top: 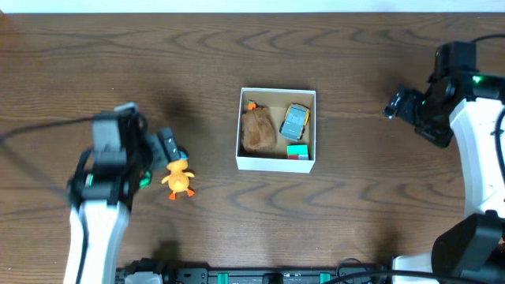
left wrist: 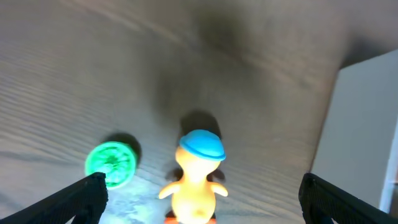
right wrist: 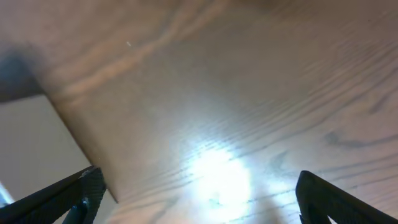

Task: Pack container
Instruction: 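Withdraw the right gripper to the right side of the table, then move the left gripper down and grasp the orange duck toy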

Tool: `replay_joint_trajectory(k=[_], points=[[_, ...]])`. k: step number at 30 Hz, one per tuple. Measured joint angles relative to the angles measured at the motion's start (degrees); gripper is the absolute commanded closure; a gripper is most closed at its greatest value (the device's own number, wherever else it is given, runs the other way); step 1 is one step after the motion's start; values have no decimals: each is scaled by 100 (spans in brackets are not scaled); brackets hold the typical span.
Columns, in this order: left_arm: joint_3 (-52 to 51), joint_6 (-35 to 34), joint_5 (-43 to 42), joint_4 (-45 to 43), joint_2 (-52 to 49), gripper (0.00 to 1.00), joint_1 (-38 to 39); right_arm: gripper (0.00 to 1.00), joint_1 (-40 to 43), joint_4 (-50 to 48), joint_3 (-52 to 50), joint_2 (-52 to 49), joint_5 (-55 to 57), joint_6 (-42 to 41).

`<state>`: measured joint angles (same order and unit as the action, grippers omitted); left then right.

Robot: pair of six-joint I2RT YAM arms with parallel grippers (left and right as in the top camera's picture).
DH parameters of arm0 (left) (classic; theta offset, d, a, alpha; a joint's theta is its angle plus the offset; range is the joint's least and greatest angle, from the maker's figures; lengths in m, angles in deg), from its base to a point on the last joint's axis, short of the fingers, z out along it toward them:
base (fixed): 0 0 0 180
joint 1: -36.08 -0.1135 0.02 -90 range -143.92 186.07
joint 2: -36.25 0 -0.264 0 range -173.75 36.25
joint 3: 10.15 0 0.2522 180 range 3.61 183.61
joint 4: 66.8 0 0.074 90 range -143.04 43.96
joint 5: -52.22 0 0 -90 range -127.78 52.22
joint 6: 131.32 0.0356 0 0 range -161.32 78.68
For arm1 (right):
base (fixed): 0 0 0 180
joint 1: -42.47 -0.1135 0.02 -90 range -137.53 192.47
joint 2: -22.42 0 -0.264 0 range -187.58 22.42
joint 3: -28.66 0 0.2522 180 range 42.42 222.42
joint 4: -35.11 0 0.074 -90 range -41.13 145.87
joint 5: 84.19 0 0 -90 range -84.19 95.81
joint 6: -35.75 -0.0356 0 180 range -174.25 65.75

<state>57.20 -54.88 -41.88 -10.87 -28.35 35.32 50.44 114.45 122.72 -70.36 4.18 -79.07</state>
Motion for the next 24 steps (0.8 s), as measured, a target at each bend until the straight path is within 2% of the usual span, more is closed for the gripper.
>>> replay_joint_trajectory(k=[6, 16, 18, 23, 24], points=[[7, 2, -184, -205, -1495, 2, 111, 1, 0, -214, -431, -11, -33, 116], [7, 4, -223, -382, -2533, 1, 243, 1, 0, -225, -461, -11, -35, 142], [7, 0, -238, -382, -2675, 8, 243, 1, 0, -225, -461, -11, -35, 142], [7, -9, -262, -385, -2949, 41, 243, 1, 0, -225, -461, -11, -37, 164], [7, -11, -260, -385, -2977, 45, 243, 1, 0, -223, -461, -11, -35, 166]])
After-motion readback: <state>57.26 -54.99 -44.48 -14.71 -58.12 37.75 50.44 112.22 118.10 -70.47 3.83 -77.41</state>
